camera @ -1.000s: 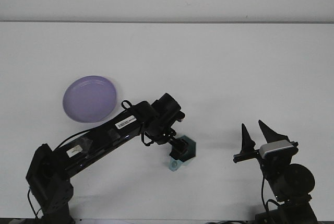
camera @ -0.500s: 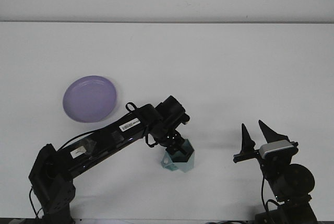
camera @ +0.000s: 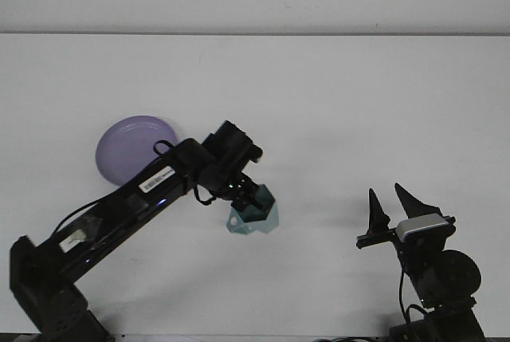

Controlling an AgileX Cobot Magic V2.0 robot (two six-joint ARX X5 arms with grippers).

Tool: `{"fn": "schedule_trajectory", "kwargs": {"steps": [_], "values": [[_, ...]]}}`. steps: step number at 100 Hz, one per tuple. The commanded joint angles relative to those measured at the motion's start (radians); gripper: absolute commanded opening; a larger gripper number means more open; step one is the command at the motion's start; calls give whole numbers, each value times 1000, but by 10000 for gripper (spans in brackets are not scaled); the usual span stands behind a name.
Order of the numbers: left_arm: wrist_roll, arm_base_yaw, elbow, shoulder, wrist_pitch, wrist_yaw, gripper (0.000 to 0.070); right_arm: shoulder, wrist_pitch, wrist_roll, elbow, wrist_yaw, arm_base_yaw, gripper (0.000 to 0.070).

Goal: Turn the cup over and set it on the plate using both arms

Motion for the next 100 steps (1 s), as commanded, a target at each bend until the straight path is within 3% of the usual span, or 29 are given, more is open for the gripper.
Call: {"fn": "schedule_trajectory", "kwargs": {"steps": [1,26,57,74,100], "values": [[38,38,34,-21,-30,-46,12,1,9,10,5,0,1,348],[86,323,148,-62,-157,-159,12,1,9,11,5,0,1,348],[171,661,173,-19,-162,-161,12,1,8,11,5,-1,1,348],[178,744,173,66,-124,-161,12,1,8,10,5,-8,1,348],[208,753,173,223,-57,-161,12,1,6,9,5,-8,1,348]]}}
